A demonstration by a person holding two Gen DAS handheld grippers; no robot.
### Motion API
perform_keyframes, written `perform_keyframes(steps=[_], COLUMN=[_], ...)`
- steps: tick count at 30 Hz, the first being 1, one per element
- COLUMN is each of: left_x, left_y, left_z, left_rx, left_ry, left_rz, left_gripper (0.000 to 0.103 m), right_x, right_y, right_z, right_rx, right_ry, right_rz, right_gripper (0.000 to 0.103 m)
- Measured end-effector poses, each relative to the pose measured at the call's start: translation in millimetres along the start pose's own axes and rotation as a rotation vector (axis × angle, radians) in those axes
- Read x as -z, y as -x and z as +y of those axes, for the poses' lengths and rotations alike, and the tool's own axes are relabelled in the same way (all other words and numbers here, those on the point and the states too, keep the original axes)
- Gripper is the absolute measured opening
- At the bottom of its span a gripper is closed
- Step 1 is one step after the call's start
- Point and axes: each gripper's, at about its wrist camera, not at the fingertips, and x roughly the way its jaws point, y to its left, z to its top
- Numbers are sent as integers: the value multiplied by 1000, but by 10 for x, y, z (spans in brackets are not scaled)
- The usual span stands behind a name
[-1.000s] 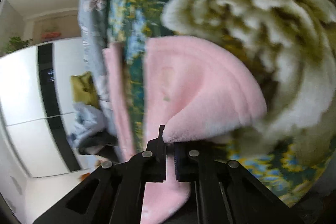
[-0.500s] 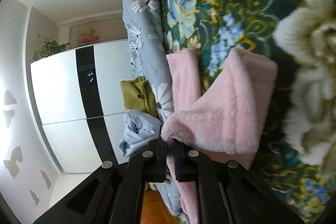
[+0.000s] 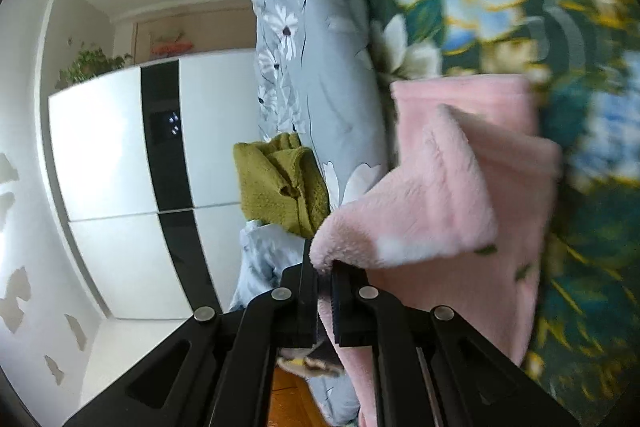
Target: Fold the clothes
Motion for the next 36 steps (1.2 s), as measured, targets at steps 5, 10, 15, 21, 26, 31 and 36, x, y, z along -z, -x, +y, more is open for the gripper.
perform_keyframes(steps=[5,10,15,21,26,31,36], left_x=[-247,-383,-484,-486,-444,-351,-163], left_y=[-590,-975,-1273,-1451,-1263,-795,-428], left_z=[-8,-1,95,152,-20,-144,223], left_rx=[-67,-147,-211,-249,-200,-163,-223], left_ry=[19,6,5,2,-77,-173,-146], left_rz=[21,35,48,68,83,29,-38], left_gripper=[6,6,8,9,34,50,57], right_x=[-192,-313,-440,-492,-523,-542,-438], right_y=[-712,-1121,-1392,-1438,-1390,-1255,-804], right_z=[-43,-49,-11,-275,-302,-121,62], right_rx=[65,113,161,239,264,276,244], right_ry=[-16,-4,41,-4,-13,55,170], right_rz=[7,29,36,18,6,2,-10], right_gripper=[5,5,5,5,7,11,44])
